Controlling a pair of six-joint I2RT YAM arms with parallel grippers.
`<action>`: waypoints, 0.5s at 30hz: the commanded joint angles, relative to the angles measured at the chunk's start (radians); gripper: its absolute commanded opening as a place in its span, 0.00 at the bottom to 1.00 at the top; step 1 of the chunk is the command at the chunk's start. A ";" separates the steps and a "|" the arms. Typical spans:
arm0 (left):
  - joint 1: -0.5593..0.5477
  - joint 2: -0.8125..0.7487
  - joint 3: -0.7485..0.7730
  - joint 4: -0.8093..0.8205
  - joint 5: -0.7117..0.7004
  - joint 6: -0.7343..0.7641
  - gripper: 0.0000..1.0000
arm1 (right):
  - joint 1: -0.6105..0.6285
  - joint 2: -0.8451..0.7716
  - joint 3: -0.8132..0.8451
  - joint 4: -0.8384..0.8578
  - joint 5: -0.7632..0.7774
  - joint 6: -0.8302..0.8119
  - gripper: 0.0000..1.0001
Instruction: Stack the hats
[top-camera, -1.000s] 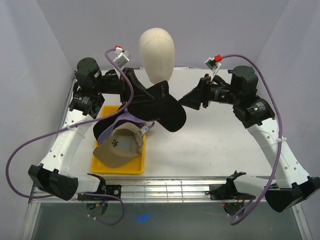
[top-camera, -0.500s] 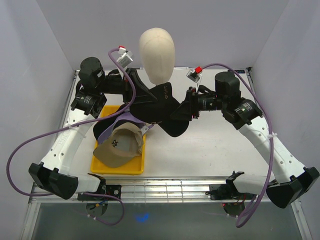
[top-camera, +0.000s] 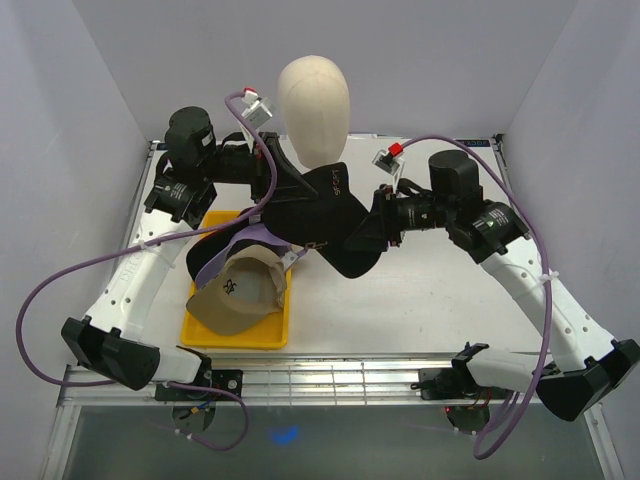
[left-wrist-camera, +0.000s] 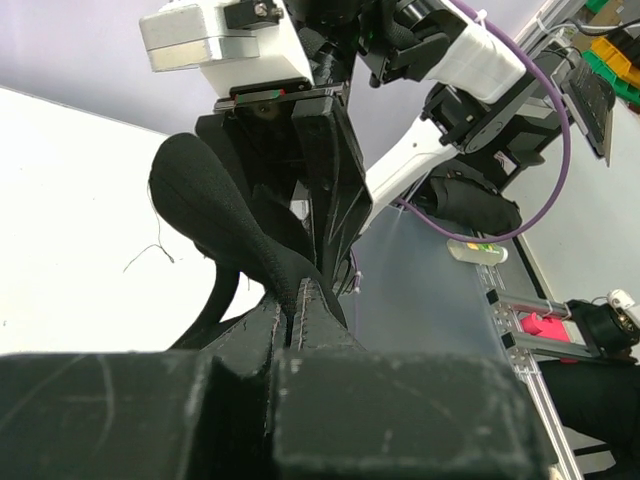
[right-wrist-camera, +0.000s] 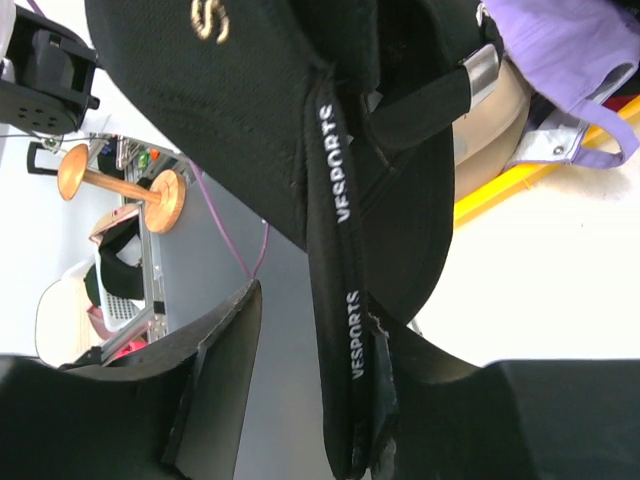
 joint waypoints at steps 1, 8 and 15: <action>-0.005 -0.020 0.035 -0.024 0.010 0.040 0.00 | -0.002 -0.032 0.017 -0.040 -0.001 -0.039 0.46; -0.005 -0.022 0.037 -0.040 0.021 0.052 0.00 | -0.033 -0.030 0.020 -0.049 -0.035 -0.042 0.45; -0.006 -0.020 0.038 -0.044 0.031 0.057 0.00 | -0.040 -0.029 0.010 -0.046 -0.061 -0.039 0.39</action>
